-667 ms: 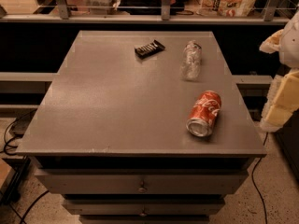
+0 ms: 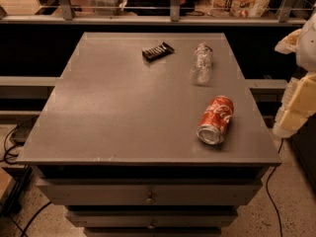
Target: Pick rxbar chocolate
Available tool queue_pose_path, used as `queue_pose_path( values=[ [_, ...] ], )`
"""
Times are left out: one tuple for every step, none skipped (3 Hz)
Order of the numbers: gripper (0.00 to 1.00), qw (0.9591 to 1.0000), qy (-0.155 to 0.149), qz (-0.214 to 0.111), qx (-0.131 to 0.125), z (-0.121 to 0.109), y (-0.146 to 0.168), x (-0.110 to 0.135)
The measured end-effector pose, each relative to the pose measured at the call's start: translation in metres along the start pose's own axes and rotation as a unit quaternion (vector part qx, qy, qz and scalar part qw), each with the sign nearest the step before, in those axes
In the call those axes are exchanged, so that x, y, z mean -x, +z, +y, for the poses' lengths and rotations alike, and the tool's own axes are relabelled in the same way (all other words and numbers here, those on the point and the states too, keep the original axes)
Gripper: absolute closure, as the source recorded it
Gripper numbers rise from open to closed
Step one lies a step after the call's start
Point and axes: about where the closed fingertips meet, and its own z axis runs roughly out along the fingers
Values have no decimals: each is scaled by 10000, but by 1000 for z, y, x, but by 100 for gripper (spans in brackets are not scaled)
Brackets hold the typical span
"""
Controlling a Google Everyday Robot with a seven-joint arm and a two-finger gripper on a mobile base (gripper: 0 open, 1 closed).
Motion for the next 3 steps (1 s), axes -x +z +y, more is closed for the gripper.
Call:
queue_pose_path(
  values=[
    [0,9963,29,-815,-255,-13,-2,16],
    [0,9868,128,-1579,-323,-22,-4,37],
    [0,9694,81,-2452,-64,-33,2,84]
  ],
)
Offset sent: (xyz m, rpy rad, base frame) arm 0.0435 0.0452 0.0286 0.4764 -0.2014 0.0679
